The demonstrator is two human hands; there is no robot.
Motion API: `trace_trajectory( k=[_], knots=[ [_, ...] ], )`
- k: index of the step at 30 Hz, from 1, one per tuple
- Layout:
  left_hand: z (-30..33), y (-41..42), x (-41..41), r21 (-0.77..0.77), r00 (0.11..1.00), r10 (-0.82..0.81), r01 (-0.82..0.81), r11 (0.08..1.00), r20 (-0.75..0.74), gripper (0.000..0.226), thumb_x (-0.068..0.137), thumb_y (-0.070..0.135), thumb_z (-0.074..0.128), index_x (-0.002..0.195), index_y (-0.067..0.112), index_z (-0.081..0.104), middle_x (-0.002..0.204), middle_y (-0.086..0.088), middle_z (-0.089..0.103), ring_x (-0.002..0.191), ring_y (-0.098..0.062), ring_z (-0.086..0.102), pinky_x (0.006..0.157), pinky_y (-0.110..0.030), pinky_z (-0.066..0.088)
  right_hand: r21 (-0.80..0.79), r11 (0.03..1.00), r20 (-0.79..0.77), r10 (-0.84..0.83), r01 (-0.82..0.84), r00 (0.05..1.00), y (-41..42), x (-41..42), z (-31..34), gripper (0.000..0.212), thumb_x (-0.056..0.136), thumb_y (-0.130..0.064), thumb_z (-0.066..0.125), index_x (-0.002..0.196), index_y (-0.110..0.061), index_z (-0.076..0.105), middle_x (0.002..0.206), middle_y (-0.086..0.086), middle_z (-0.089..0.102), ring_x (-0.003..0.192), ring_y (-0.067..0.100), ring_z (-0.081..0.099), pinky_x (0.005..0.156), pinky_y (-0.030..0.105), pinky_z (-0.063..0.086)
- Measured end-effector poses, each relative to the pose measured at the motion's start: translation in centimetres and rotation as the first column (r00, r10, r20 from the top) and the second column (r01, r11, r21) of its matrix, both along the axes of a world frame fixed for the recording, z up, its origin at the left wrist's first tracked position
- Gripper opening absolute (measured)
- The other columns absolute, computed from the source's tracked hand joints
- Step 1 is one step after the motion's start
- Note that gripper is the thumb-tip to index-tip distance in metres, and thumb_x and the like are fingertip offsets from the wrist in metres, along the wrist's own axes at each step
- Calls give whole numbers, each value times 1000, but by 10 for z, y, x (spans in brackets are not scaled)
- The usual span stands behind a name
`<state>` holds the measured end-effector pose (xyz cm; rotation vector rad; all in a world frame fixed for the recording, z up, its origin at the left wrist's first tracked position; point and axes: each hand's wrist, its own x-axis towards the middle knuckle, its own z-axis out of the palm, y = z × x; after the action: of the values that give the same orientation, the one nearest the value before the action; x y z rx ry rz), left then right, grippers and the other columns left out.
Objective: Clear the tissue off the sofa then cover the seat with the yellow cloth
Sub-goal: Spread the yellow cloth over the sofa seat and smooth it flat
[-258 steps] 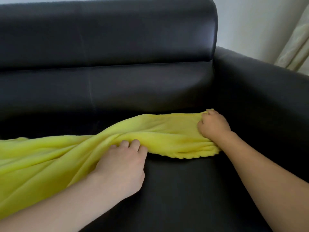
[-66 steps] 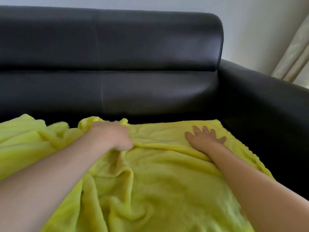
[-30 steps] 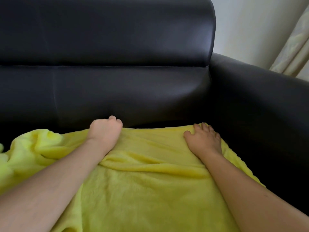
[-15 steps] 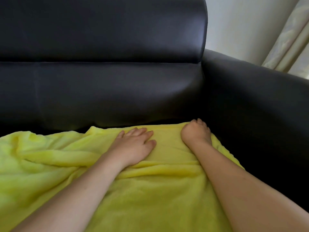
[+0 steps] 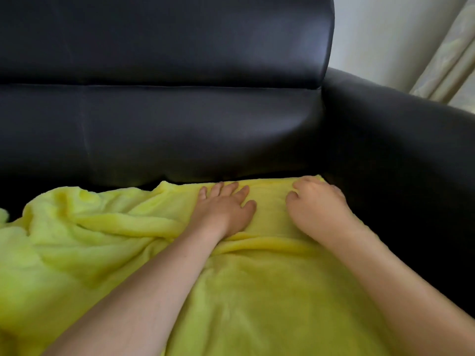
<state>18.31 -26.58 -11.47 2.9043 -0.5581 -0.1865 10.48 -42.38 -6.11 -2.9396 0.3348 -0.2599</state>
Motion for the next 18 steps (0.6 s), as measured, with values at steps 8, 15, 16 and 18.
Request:
trace_trajectory(
  k=[8, 15, 16, 18],
  knots=[
    [3, -1, 18, 28, 999, -43, 42, 999, 17, 57, 97, 53, 16, 152, 39, 23, 160, 7, 20, 144, -26, 17, 116, -53, 12, 172, 985, -238, 41, 1, 970, -4, -41, -41, 62, 99, -54, 23, 155, -31, 9, 162, -7, 1, 148, 12, -1, 120, 41, -2],
    [49, 12, -49, -64, 918, -134, 170, 983, 374, 35, 95, 28, 39, 123, 16, 57, 129, -5, 53, 117, -31, 46, 100, -43, 37, 169, 986, -113, 13, 6, 993, -6, -37, -49, 57, 100, -49, 29, 152, -28, 25, 160, -4, 18, 147, 13, 13, 120, 41, 5],
    [59, 19, -68, -135, 911, -159, 225, 965, 381, 27, 94, 26, 43, 114, 17, 58, 121, -3, 54, 111, -29, 48, 95, -43, 41, 174, 985, -98, 5, 12, 995, -8, -35, -49, 56, 100, -48, 29, 151, -27, 27, 160, -3, 20, 147, 14, 15, 120, 41, 6],
    [74, 44, -120, -243, 920, -229, 313, 918, 319, 10, 92, 29, 48, 93, 22, 55, 102, 4, 55, 96, -22, 52, 84, -41, 45, 150, 989, -65, 12, -2, 998, -6, -34, -52, 56, 99, -47, 31, 150, -23, 31, 158, 0, 25, 145, 16, 20, 120, 42, 11]
  ],
)
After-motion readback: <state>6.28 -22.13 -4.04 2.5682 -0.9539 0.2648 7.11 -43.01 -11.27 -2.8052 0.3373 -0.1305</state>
